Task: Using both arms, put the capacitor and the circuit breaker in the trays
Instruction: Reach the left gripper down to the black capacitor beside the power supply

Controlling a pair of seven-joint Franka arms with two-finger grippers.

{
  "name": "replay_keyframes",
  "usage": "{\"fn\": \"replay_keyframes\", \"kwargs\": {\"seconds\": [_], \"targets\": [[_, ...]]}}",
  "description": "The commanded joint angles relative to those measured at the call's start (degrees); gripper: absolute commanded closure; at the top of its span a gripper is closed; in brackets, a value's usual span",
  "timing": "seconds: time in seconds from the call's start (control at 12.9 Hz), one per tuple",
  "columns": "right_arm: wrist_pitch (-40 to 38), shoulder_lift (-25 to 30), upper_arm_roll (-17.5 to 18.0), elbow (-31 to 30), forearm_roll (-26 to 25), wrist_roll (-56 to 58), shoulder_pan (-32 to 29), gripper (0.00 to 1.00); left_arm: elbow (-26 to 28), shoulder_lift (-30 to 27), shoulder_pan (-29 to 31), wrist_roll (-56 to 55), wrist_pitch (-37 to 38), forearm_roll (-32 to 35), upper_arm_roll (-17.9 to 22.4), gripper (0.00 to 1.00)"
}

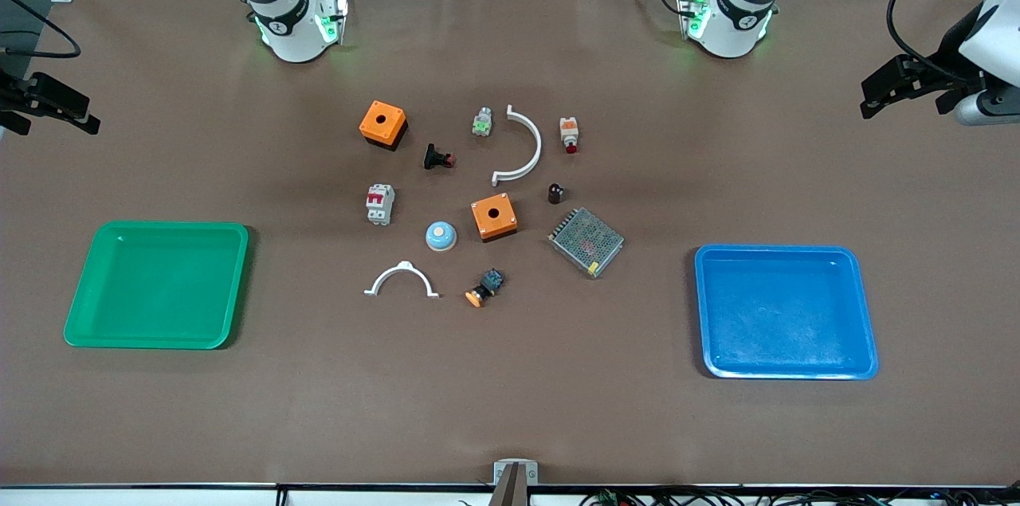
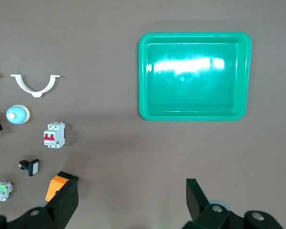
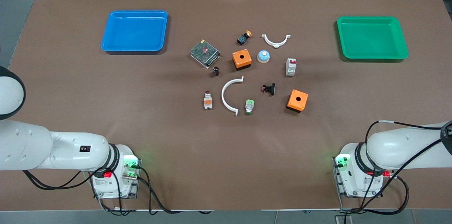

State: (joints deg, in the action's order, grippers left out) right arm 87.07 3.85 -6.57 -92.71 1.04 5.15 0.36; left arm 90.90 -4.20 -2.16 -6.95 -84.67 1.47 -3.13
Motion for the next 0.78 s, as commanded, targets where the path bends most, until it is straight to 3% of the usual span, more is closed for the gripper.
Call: {"fn": "replay_keyframes", "kwargs": {"seconds": [0.0, 0.39, 0.54, 0.7], "targets": [[0.56, 1.60, 0.16, -1.59, -0.60, 0.30, -0.19, 0.00, -1.26, 0.86, -0.48, 0.36, 0.82, 0.91, -0.29, 0.00], [0.56, 1.60, 0.16, -1.59, -0.60, 0.30, -0.19, 0.00, -4.16, 4.55, -1.00, -0.08, 1.17, 0.82, -0.82, 0.00], [0.56, 1.34, 0.16, -1.24, -0.60, 0.30, -0.28, 0.00, -2.66, 6.65, -2.23, -3.57, 0.04, 0.47, -4.75, 0.00], [0.73, 1.33, -0.02, -0.45, -0.51, 0.22, -0.36, 0.00, -2.31, 10.68, -3.73, -14.18, -3.90, 0.38, -9.41, 0.00]]}}
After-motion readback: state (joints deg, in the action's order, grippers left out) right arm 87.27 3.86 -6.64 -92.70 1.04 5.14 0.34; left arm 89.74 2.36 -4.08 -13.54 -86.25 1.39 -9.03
